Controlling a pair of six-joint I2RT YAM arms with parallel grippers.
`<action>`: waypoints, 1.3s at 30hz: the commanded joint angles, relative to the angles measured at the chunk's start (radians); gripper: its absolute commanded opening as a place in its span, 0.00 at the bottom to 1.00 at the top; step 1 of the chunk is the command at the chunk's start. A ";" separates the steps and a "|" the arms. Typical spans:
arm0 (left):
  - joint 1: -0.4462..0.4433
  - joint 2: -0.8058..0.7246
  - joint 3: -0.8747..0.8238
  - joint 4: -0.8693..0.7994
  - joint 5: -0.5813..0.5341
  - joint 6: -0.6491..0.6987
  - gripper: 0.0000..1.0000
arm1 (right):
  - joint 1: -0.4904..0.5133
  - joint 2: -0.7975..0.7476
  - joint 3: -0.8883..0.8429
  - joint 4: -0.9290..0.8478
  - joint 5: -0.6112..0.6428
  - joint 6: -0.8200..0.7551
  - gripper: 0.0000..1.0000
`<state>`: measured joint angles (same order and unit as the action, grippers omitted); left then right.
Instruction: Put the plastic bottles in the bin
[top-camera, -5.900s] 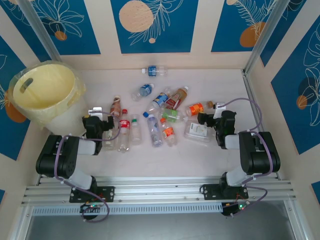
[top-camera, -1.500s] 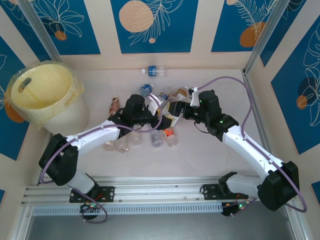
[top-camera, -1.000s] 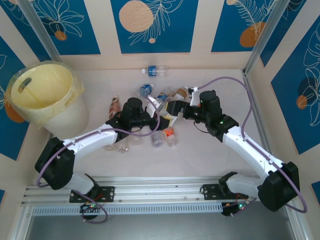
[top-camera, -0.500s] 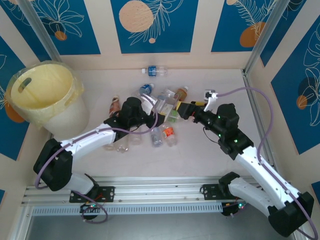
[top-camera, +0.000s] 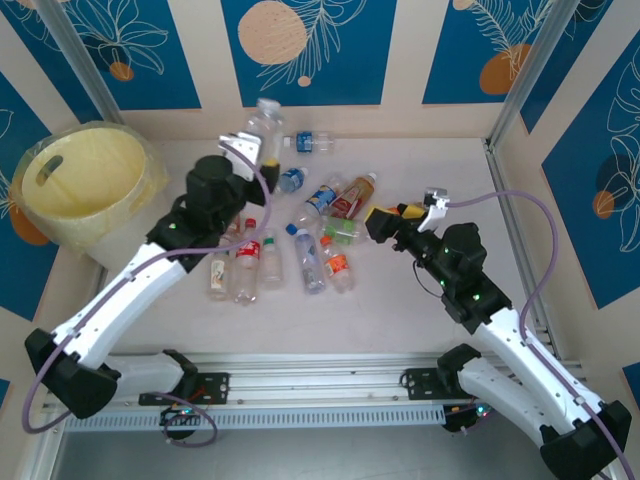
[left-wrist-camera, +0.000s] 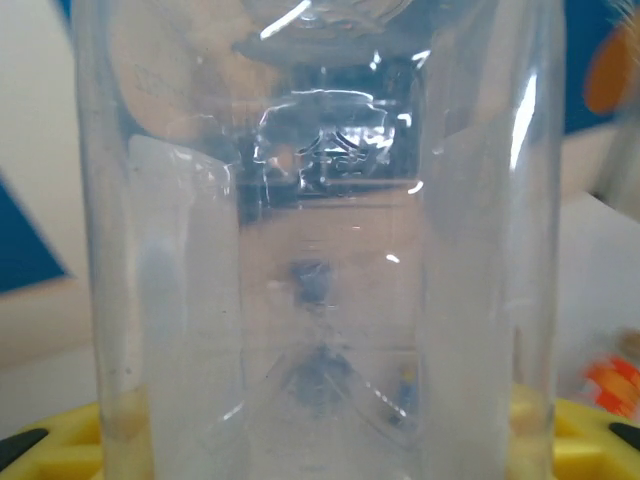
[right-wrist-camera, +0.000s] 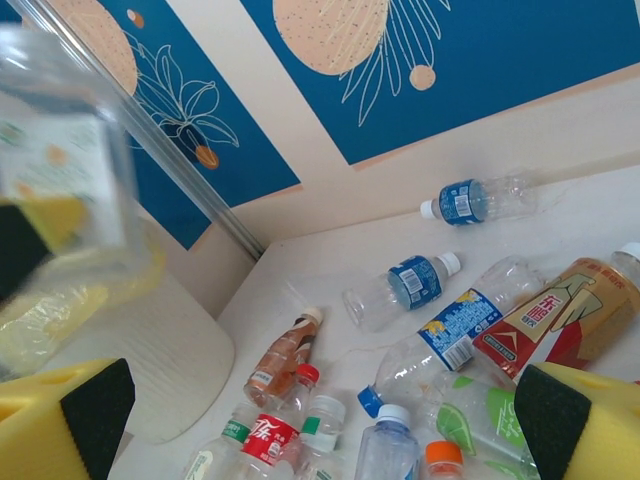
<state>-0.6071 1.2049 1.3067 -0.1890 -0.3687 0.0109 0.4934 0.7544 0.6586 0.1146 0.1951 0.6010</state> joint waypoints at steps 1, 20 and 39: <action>0.050 -0.016 0.091 -0.060 -0.263 0.090 0.00 | -0.002 0.024 0.010 0.049 0.000 -0.009 1.00; 0.703 0.117 0.305 -0.429 -0.117 -0.202 0.00 | -0.004 0.067 0.046 0.008 0.004 -0.018 0.99; 1.050 0.206 0.105 -0.316 0.650 -0.451 0.04 | -0.008 0.145 0.082 -0.020 -0.003 -0.006 1.00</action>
<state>0.4171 1.4040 1.4425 -0.5804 0.1177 -0.3954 0.4896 0.8909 0.7013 0.0887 0.1806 0.5934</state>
